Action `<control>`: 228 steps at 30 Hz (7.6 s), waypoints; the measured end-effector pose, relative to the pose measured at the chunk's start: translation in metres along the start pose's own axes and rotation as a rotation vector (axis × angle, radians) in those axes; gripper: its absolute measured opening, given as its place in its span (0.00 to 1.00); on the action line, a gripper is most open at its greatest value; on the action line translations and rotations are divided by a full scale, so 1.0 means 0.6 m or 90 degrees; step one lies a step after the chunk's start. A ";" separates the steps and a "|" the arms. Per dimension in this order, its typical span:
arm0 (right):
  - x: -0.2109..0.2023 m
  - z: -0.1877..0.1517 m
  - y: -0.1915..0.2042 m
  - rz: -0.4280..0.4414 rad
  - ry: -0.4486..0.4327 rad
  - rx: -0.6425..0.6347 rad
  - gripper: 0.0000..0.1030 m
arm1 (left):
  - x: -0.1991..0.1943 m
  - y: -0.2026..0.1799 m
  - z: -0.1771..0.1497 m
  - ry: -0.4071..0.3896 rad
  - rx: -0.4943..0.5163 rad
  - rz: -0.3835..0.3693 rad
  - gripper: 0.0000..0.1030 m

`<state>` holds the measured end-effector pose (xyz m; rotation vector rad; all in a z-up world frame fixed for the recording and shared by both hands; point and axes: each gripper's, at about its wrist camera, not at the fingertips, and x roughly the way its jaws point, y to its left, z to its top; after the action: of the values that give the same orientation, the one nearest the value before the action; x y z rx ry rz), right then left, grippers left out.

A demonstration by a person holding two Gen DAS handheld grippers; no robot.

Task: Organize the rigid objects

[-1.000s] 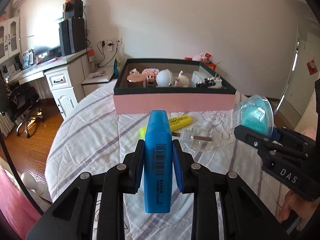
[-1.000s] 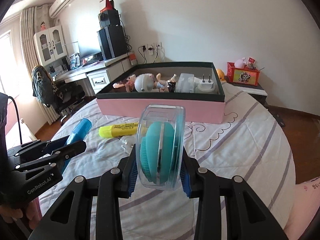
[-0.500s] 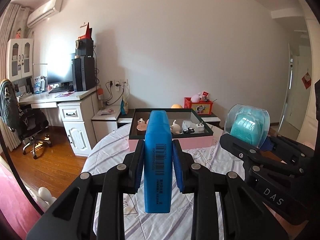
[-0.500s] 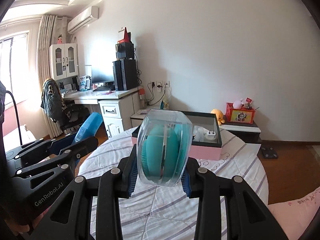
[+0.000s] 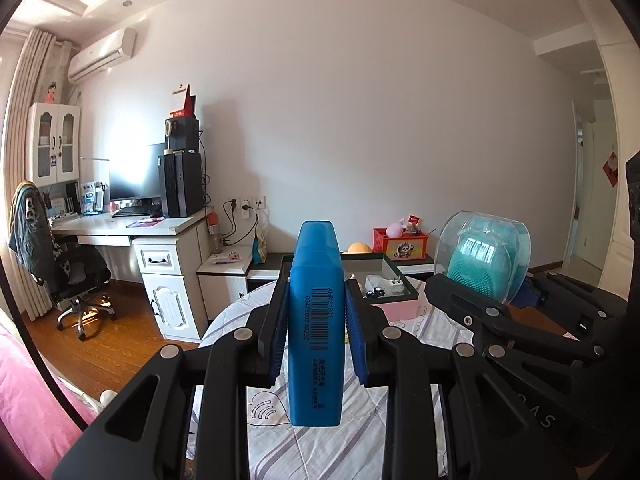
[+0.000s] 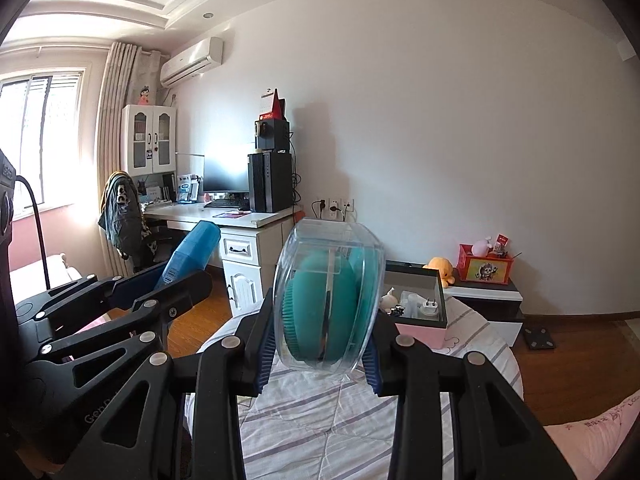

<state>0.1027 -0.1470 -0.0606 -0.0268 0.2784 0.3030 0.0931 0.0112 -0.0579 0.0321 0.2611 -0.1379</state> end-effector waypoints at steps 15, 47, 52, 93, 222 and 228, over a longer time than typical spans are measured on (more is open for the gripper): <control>0.024 -0.004 -0.009 0.011 0.004 0.005 0.36 | 0.023 -0.011 -0.005 0.008 0.005 0.036 0.26; 0.543 0.006 -0.237 -0.080 0.220 -0.013 0.36 | 0.733 -0.001 0.005 0.298 0.044 0.007 0.26; 0.595 -0.020 -0.259 -0.073 0.273 -0.002 0.36 | 0.769 0.001 -0.024 0.338 0.053 0.023 0.27; 0.048 0.019 -0.033 -0.068 0.007 0.049 1.00 | 0.062 0.052 0.029 -0.012 -0.030 0.115 1.00; 0.377 -0.195 -0.179 -0.029 0.388 0.094 0.54 | 0.508 -0.047 -0.195 0.411 0.056 -0.057 0.30; 0.369 -0.187 -0.170 -0.034 0.364 0.079 0.53 | 0.479 -0.037 -0.184 0.376 0.036 -0.048 0.26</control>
<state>0.3060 -0.1875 -0.2311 0.0017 0.8618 0.2189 0.3367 -0.0433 -0.2394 0.1196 0.8482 -0.2092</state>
